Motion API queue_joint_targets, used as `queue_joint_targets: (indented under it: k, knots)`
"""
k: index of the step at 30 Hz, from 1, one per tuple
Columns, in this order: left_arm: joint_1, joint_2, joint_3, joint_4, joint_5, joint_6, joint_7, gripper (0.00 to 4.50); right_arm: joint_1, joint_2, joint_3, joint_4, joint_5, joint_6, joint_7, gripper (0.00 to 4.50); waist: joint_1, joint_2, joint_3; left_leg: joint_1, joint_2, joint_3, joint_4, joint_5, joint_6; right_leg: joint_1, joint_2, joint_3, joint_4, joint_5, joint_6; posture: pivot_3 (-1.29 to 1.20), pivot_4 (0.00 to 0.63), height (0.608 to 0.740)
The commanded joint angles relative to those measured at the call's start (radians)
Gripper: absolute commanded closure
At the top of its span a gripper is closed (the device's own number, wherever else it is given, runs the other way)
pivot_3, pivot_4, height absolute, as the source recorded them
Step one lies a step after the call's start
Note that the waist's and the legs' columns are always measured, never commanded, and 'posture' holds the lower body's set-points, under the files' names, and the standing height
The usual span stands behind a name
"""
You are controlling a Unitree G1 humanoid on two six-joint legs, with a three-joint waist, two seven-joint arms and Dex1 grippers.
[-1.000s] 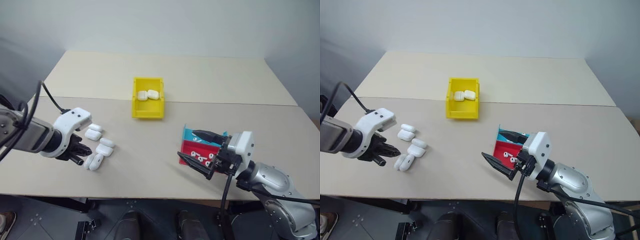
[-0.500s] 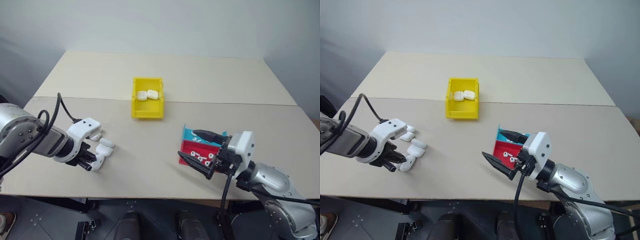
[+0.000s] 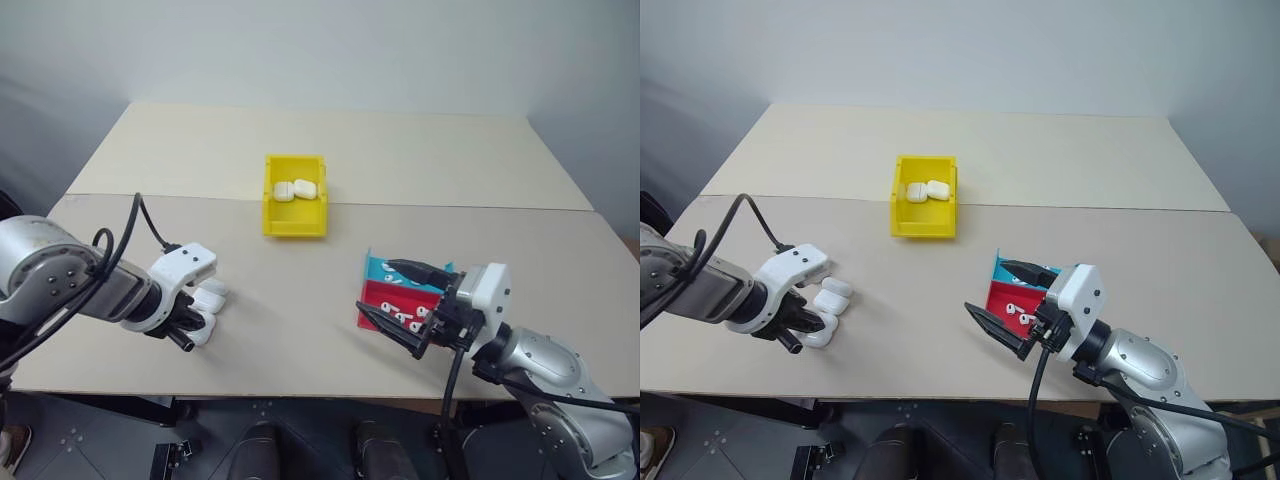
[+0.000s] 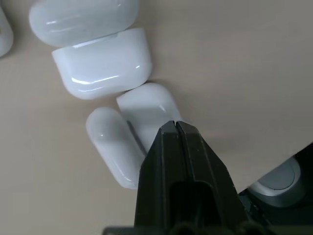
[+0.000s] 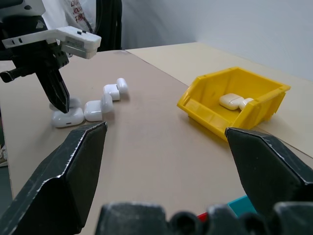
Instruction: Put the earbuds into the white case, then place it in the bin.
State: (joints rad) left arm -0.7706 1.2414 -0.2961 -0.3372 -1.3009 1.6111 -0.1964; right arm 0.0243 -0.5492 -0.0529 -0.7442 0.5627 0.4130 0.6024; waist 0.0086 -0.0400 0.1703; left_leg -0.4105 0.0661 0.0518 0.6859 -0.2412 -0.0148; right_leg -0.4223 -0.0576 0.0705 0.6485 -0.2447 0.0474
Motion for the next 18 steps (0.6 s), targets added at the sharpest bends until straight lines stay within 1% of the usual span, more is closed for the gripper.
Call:
queue_joint_targets:
  k: [1, 4, 7, 9, 12, 14, 18]
  knots:
    - [-0.025, 0.05, 0.066, -0.06, -0.044, 0.003, -0.05, 4.48, -0.01, -0.005, -0.018, -0.037, 0.01, -0.016, -0.002, 0.0, -0.001, 0.0, 0.0, 0.0, 0.0, 0.0, 0.0, 0.0, 0.0, 0.0, 0.0, 0.0, 0.0, 0.0, 0.0, 0.0, 0.15, 0.74]
    - [-0.01, 0.076, 0.095, -0.108, -0.065, 0.003, -0.096, 4.48, -0.022, -0.004, -0.014, -0.026, 0.009, -0.018, 0.003, 0.0, -0.001, 0.0, 0.0, 0.0, 0.0, 0.0, 0.0, 0.0, 0.0, 0.0, 0.0, 0.0, 0.0, 0.0, 0.0, 0.0, 0.15, 0.74]
    - [0.032, 0.105, 0.117, -0.177, -0.041, 0.003, -0.147, 4.48, -0.035, -0.004, -0.012, -0.011, 0.009, -0.022, 0.015, 0.0, -0.002, 0.0, 0.0, 0.0, 0.0, 0.0, 0.0, 0.0, 0.0, 0.0, 0.0, 0.0, 0.0, 0.0, 0.0, 0.0, 0.15, 0.74]
    - [0.061, 0.098, 0.132, -0.184, -0.036, 0.003, -0.156, 4.48, -0.046, -0.004, -0.009, -0.002, 0.009, -0.023, 0.02, 0.0, -0.002, 0.0, 0.0, 0.0, 0.0, 0.0, 0.0, 0.0, 0.0, 0.0, 0.0, 0.0, 0.0, 0.0, 0.0, 0.0, 0.15, 0.74]
    - [0.107, 0.035, 0.134, -0.176, 0.001, 0.003, -0.098, 4.48, -0.063, -0.002, -0.006, 0.008, 0.011, -0.021, 0.026, 0.0, 0.0, 0.0, 0.0, 0.001, 0.0, 0.0, 0.0, 0.0, 0.0, 0.001, 0.0, 0.0, 0.0, 0.0, 0.0, 0.0, 0.15, 0.74]
    - [0.135, -0.019, 0.121, -0.157, 0.032, 0.003, -0.03, 4.48, -0.074, -0.002, -0.007, 0.013, 0.012, -0.017, 0.029, 0.0, 0.002, 0.0, 0.0, 0.002, 0.0, 0.0, 0.0, 0.0, 0.0, 0.002, 0.0, 0.0, 0.0, 0.0, 0.0, 0.0, 0.15, 0.74]
    - [0.157, -0.097, 0.099, -0.149, 0.093, 0.003, 0.06, 4.48, -0.086, -0.007, -0.015, 0.017, 0.018, -0.01, 0.034, 0.0, 0.002, 0.0, 0.0, 0.0, 0.0, 0.0, 0.0, 0.0, 0.0, 0.001, 0.0, 0.0, 0.0, 0.0, 0.0, 0.0, 0.15, 0.74]
